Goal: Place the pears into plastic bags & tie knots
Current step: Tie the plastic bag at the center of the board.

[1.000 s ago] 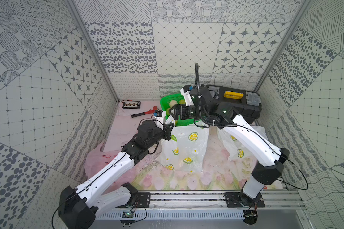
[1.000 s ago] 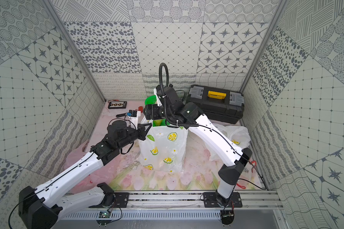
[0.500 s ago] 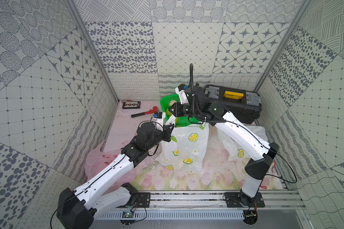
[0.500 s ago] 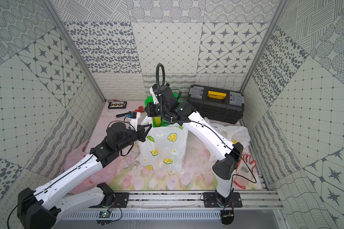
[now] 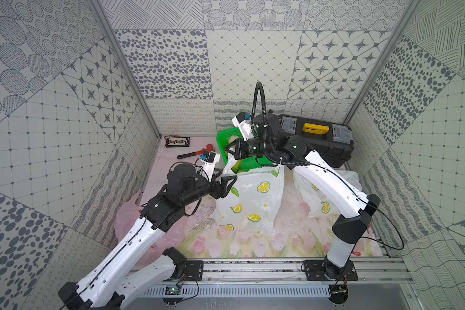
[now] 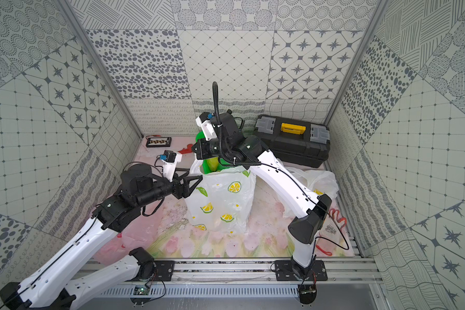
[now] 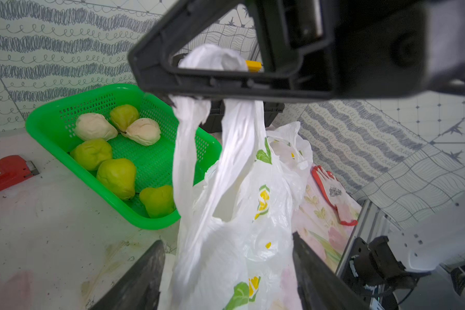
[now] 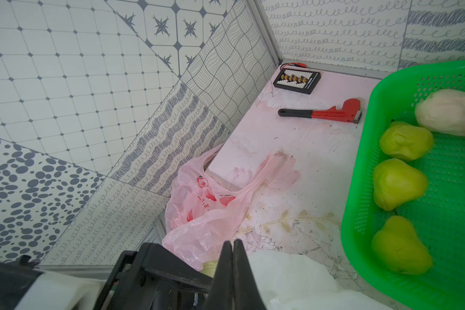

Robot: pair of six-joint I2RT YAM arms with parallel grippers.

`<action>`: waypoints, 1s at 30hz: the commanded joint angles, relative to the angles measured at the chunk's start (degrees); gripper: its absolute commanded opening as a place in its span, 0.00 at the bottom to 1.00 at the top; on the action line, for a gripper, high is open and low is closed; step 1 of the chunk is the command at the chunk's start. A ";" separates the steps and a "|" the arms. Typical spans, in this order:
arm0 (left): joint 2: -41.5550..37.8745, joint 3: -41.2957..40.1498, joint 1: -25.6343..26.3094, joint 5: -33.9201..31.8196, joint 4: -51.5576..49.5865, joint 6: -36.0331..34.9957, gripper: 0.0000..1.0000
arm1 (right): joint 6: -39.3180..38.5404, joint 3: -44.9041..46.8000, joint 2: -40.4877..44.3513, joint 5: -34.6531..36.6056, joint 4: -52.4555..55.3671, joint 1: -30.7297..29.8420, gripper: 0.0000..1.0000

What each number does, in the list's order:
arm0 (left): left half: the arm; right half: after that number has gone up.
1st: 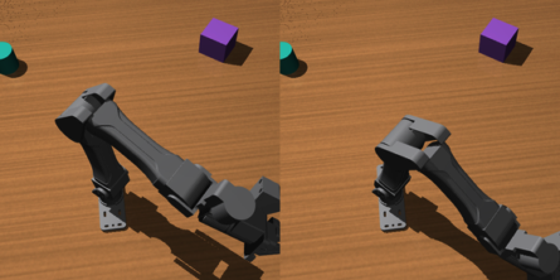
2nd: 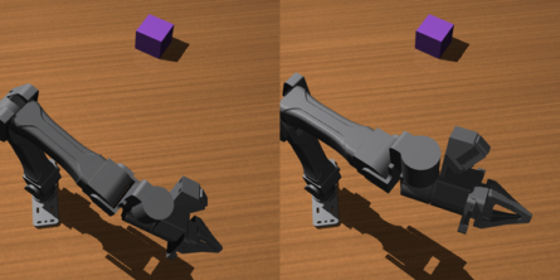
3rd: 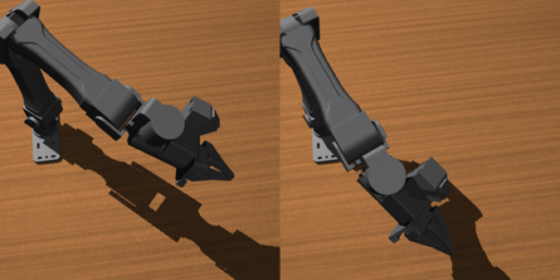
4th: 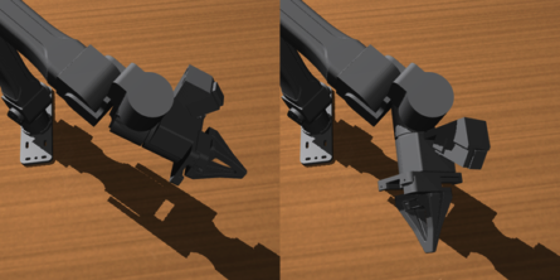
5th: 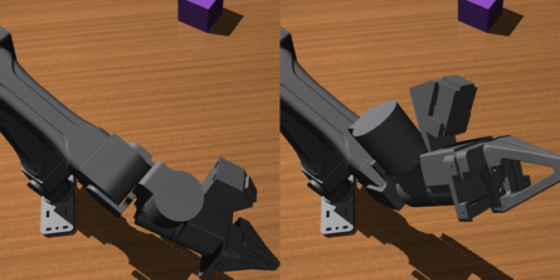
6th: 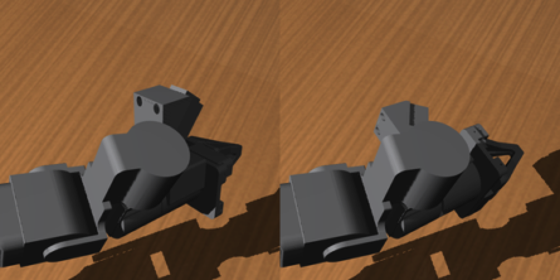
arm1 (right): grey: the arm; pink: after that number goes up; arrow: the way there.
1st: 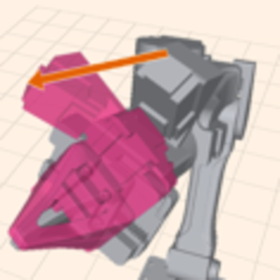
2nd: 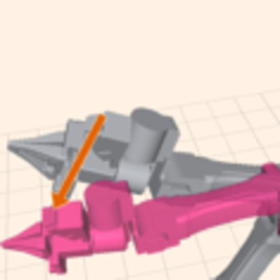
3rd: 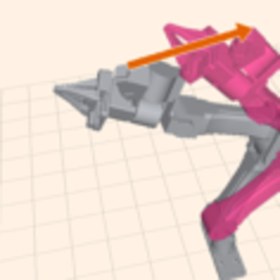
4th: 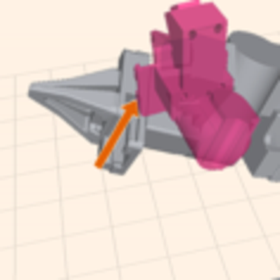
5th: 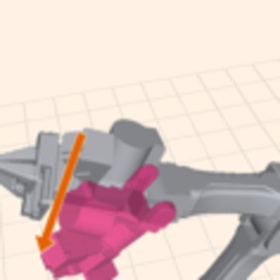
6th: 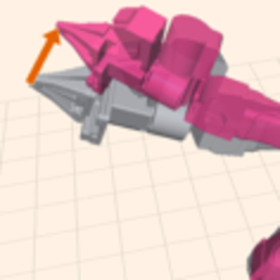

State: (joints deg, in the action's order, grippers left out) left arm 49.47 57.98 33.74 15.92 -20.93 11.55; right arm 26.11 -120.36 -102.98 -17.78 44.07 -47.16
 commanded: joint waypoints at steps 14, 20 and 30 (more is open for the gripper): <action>7.25 6.36 -9.12 27.13 2.31 -12.88 0.75 | -1.70 5.05 7.35 -15.26 -5.65 1.27 0.00; 9.64 3.74 -9.13 31.09 12.89 -9.98 0.64 | 0.62 7.27 8.10 -18.09 -8.66 2.30 0.00; 12.15 2.05 -9.08 32.02 17.08 -8.93 0.16 | 5.92 11.18 8.51 -22.30 -15.71 4.18 0.00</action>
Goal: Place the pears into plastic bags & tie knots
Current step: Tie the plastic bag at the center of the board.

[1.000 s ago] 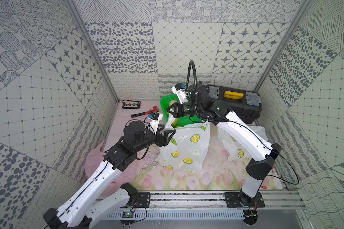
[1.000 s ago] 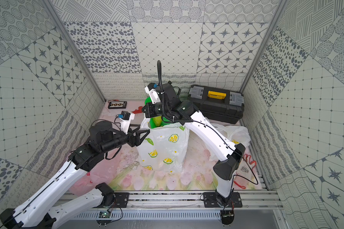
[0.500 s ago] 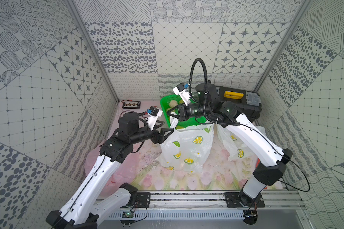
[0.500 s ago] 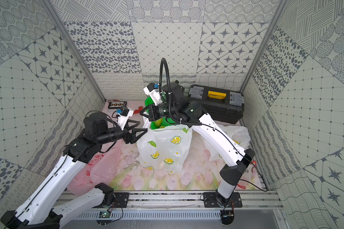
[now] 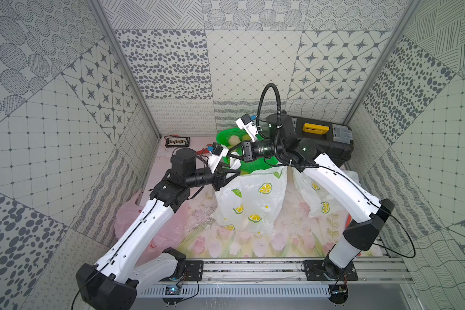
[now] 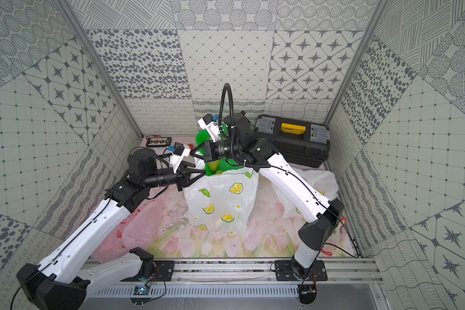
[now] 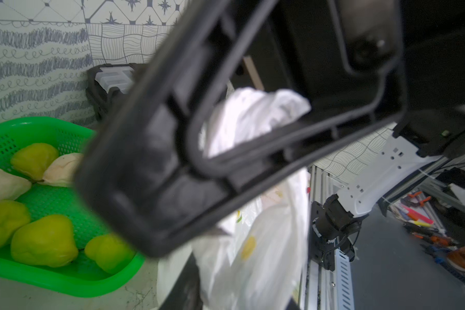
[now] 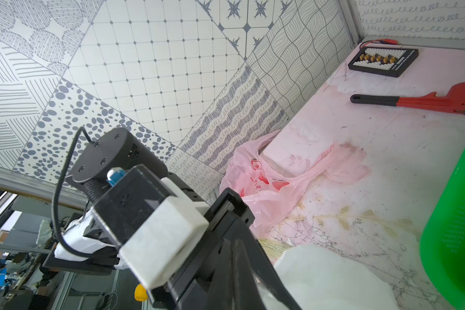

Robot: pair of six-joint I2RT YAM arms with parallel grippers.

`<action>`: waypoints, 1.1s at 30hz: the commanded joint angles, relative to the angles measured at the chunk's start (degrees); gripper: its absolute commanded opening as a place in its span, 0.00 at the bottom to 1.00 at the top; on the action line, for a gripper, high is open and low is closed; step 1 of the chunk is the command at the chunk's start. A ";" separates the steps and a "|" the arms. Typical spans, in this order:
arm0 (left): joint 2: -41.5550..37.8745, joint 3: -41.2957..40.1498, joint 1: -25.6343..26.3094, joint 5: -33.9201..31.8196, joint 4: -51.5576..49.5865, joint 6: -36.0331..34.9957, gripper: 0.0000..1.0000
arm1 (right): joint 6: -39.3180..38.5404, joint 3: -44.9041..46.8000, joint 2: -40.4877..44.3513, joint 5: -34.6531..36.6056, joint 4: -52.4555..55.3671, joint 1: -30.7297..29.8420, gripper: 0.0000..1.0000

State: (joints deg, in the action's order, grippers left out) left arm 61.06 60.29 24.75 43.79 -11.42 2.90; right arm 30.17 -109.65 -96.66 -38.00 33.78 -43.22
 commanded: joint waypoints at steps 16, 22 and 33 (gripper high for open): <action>2.10 1.62 -0.29 -10.46 -3.12 1.59 0.00 | 4.21 31.22 25.50 17.90 -3.05 18.92 0.62; 0.67 1.45 -0.32 -10.92 -4.42 2.60 0.00 | 5.55 52.03 36.45 23.00 -9.00 24.72 0.74; -0.05 1.73 -0.28 -10.39 -5.70 3.26 0.00 | 6.07 52.97 27.46 21.60 -22.54 22.90 0.79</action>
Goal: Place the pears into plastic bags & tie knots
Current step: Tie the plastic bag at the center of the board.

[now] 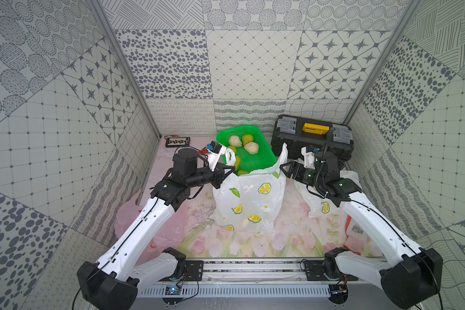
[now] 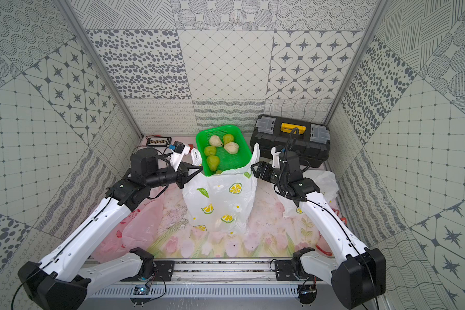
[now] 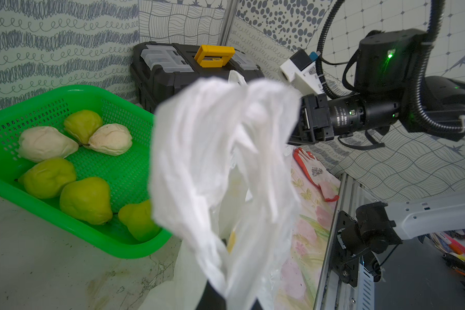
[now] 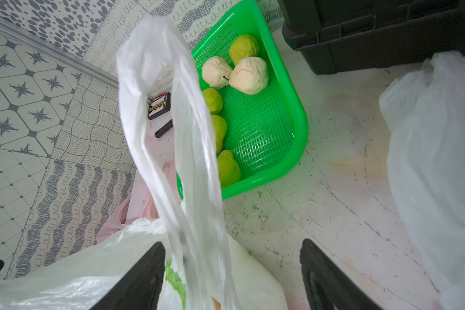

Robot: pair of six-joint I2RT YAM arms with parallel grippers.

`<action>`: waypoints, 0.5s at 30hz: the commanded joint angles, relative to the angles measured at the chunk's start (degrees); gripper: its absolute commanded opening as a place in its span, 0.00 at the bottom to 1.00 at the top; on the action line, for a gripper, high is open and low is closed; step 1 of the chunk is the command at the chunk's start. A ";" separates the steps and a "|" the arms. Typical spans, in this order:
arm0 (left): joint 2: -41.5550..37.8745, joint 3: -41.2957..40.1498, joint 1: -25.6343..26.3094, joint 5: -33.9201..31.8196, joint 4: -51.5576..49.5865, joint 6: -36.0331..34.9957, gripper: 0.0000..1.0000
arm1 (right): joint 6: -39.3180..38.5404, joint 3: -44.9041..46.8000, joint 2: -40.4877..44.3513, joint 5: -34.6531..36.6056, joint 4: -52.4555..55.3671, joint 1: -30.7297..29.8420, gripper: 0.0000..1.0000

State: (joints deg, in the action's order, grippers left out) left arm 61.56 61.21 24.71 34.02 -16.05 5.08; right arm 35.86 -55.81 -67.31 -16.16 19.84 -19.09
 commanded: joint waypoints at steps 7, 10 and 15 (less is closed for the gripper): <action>-0.63 2.29 -0.31 -1.89 -4.61 1.44 0.00 | -2.21 -2.39 -6.85 2.03 -11.71 -4.36 0.44; 0.25 4.52 -0.92 -2.42 -9.25 0.98 0.00 | -5.07 -2.28 -6.38 2.08 -12.54 -4.85 0.19; 10.93 11.53 -4.76 8.63 -27.21 -0.22 0.00 | -15.99 -3.45 -3.28 0.48 -8.58 -8.99 0.02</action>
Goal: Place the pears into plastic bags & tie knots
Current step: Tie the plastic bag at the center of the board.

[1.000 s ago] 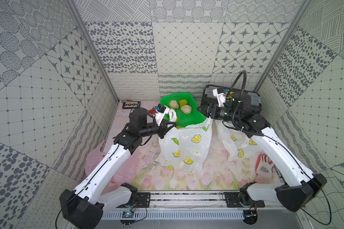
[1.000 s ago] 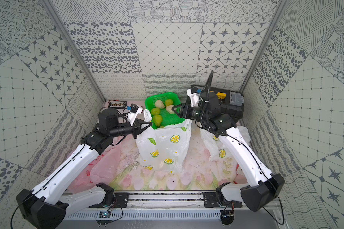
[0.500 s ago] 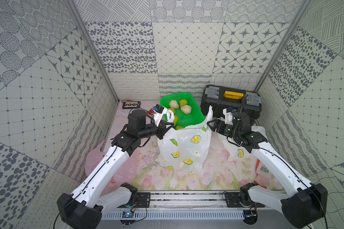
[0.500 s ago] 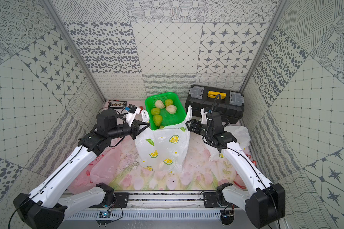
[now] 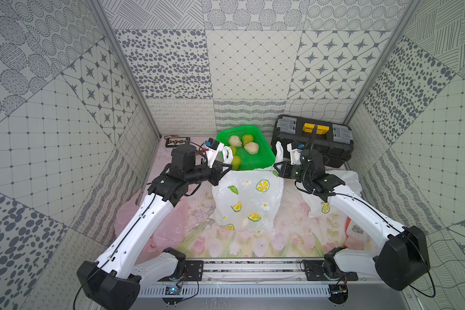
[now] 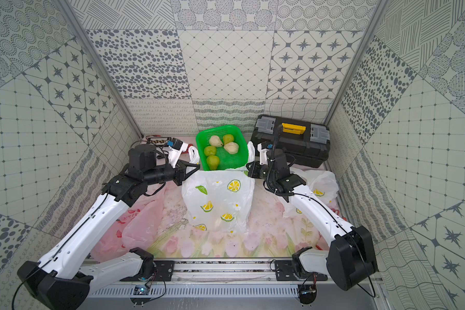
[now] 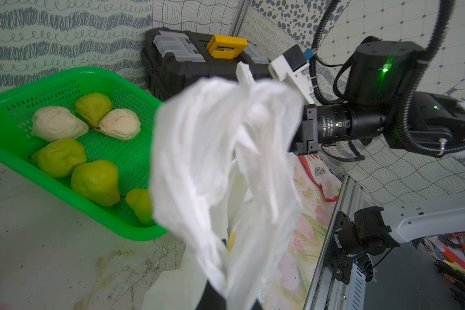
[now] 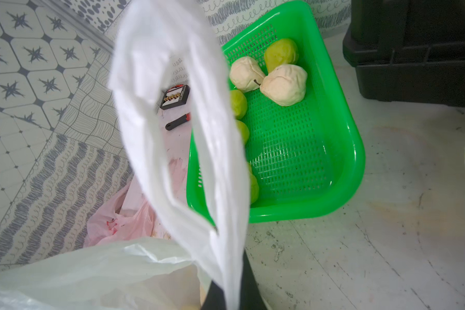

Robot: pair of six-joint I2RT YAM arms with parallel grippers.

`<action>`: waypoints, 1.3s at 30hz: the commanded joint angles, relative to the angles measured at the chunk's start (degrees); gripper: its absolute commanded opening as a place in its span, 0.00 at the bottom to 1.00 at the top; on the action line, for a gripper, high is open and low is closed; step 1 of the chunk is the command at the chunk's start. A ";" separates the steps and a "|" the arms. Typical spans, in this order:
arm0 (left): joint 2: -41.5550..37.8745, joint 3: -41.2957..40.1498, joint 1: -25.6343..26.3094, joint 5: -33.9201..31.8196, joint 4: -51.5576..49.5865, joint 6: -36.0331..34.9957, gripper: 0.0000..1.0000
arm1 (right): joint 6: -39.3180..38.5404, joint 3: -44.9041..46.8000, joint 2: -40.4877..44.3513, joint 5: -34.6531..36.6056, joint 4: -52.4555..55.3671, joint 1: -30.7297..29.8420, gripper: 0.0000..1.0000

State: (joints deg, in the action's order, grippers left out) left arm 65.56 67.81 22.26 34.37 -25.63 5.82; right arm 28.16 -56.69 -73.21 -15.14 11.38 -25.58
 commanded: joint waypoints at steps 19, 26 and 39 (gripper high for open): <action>23.46 18.86 5.20 20.12 -38.69 -24.24 0.10 | -35.06 -24.94 -9.77 1.15 33.26 -20.69 0.00; 18.06 13.64 5.03 23.77 -32.41 -26.45 0.32 | -34.20 -25.34 -11.05 -4.74 33.57 -19.59 0.00; 21.40 18.08 4.91 21.64 -31.85 -26.80 0.47 | -34.17 -27.40 -12.39 -10.00 35.28 -20.03 0.00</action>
State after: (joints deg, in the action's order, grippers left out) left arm 85.27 84.01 27.09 54.04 -57.65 -17.80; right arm -4.73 -82.06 -84.12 -22.74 47.59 -45.12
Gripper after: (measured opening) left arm 0.464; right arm 0.055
